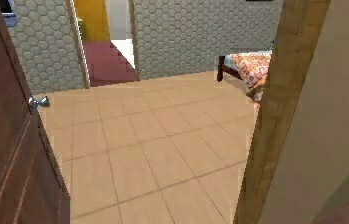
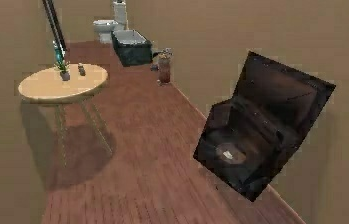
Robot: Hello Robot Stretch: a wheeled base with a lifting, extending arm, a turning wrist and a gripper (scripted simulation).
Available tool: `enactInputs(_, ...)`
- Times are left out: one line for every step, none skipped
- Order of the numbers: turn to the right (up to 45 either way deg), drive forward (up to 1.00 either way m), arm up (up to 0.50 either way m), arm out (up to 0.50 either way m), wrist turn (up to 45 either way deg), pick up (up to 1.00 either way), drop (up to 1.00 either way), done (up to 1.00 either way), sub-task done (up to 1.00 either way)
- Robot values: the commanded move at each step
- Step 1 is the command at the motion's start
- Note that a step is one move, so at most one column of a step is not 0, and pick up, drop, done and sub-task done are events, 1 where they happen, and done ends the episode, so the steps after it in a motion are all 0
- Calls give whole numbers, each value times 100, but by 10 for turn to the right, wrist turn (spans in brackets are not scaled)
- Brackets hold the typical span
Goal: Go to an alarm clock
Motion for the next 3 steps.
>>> enactInputs(0, 95, 0, 0, 0, 0, 0, 0, 0)
enactInputs(450, 0, 0, 0, 0, 0, 0, 0, 0)
enactInputs(210, 0, 0, 0, 0, 0, 0, 0, 0)
